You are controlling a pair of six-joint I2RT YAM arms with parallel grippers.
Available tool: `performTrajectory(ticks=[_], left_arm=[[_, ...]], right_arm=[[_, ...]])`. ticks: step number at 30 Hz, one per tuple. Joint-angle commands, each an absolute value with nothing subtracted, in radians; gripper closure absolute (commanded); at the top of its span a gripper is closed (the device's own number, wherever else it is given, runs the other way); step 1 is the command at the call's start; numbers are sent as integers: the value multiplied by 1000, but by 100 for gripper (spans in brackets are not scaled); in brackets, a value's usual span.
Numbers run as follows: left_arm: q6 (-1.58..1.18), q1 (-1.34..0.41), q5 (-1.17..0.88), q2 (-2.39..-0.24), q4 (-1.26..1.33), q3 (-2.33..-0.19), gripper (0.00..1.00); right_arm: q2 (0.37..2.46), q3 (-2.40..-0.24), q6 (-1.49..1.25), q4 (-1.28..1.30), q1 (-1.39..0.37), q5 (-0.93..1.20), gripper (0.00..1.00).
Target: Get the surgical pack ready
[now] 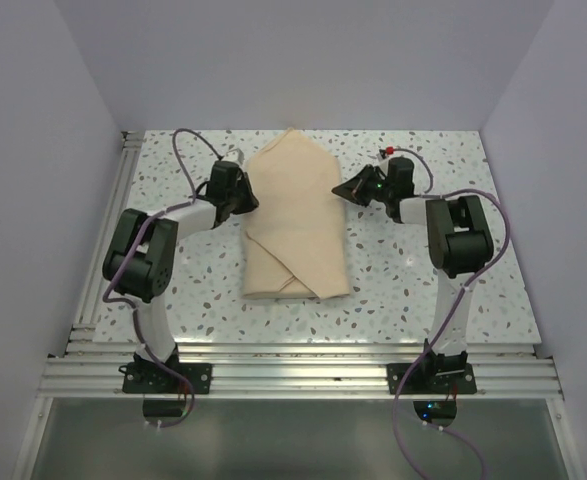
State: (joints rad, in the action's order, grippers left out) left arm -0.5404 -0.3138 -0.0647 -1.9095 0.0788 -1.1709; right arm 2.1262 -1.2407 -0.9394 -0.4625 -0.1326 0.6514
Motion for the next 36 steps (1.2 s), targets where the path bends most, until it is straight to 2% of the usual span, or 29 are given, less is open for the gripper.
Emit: performTrajectory(ticks=[1, 17, 25, 36], left_arm=[[-591, -259, -90, -1930, 176, -1158, 100], [-607, -203, -110, -2095, 222, -1215, 100], [-603, -181, -109, -2128, 190, -1314, 100], [-607, -152, -132, -2241, 178, -1440, 100]], right_arm=[[2163, -1223, -933, -540, -133, 684, 100], [2244, -1255, -923, -482, -123, 614, 100], [2264, -1399, -919, -402, -112, 601, 100], [2420, -1624, -930, -282, -101, 581, 100]])
